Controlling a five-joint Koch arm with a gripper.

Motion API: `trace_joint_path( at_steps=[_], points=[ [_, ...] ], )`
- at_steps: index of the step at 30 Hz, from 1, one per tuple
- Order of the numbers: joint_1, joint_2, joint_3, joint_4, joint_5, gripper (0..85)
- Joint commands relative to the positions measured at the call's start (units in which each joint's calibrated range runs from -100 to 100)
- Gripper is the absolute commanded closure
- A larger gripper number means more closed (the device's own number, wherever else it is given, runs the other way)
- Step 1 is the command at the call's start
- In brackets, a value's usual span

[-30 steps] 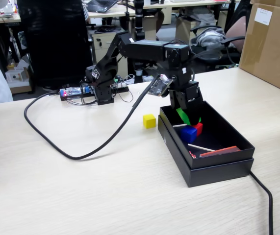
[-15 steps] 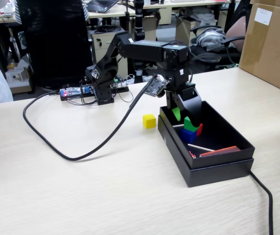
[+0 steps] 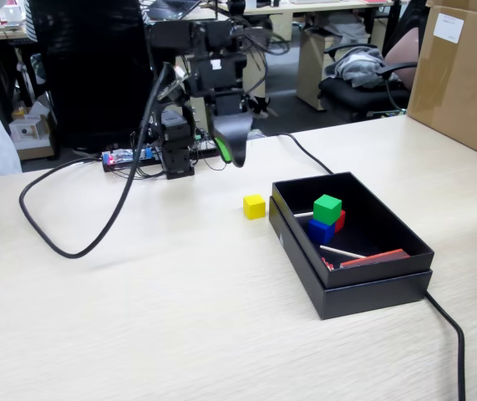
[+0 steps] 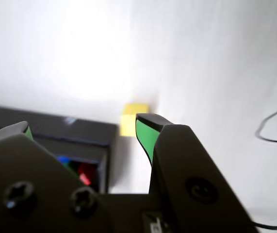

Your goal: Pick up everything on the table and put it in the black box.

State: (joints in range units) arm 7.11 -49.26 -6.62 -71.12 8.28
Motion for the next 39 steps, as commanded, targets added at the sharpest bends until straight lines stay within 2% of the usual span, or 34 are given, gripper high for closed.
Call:
trace_joint_path(
  at_steps=[1, 5, 11, 25, 33, 39],
  points=[
    [0.6, -4.3, -2.1, 0.6, 2.6, 41.2],
    [2.1, -2.8, -8.0, 4.3, 5.6, 41.2],
    [4.2, 1.7, -8.7, 6.8, 8.2, 41.2],
    [5.4, 15.0, -6.5, 9.1, 9.4, 41.2],
    [7.6, 18.0, -10.3, 11.4, 11.1, 41.2],
    [8.0, 19.7, -14.2, 14.4, 11.2, 41.2]
  ],
)
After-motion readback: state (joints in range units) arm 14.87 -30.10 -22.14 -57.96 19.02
